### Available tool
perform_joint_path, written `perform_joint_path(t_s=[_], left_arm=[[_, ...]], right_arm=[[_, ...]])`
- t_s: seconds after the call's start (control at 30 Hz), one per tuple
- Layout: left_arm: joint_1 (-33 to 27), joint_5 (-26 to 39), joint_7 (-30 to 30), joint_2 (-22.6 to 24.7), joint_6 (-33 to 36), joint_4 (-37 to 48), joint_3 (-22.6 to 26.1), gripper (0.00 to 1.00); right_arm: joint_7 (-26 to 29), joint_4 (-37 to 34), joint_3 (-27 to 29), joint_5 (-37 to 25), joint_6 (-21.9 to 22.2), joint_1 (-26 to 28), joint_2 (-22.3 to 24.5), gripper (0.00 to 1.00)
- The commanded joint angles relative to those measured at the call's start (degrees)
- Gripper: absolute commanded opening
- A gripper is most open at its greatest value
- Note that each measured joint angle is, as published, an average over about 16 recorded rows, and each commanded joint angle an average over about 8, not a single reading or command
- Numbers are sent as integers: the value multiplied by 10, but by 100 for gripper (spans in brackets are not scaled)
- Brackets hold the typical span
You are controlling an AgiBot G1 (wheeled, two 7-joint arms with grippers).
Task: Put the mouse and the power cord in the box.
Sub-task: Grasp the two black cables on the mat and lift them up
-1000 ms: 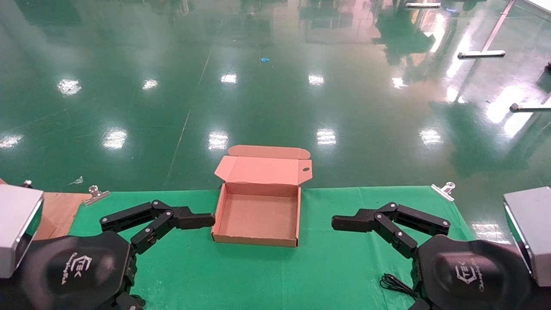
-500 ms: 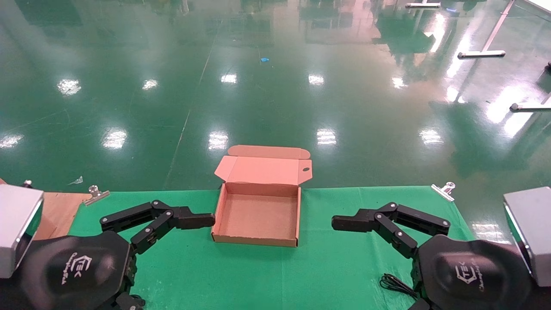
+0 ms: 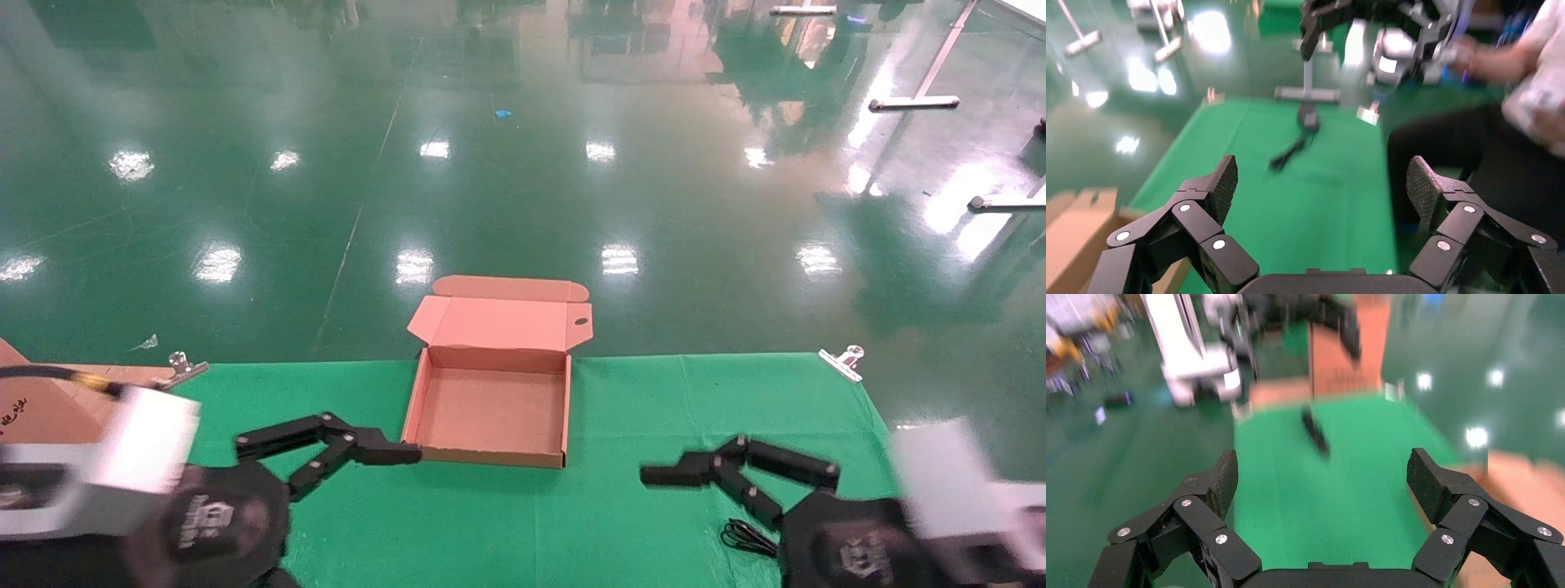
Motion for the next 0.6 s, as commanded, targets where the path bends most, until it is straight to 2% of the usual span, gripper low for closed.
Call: perform_joint_path(t_s=[0.03, 0.33, 0.47, 0.6], left_arm=[[-20, 43, -5, 6, -1, 10, 18, 100], [-119, 249, 33, 44, 9, 139, 102, 100], [-157, 324, 61, 68, 6, 196, 135, 100], [-183, 390, 94, 93, -13, 254, 165, 100]], right_arm=[[-3, -6, -16, -42, -1, 8, 2, 100], [-33, -87, -124, -305, -16, 146, -69, 100], [-67, -159, -164, -392, -8, 188, -108, 100], [-105, -243, -193, -452, 13, 214, -147, 100]])
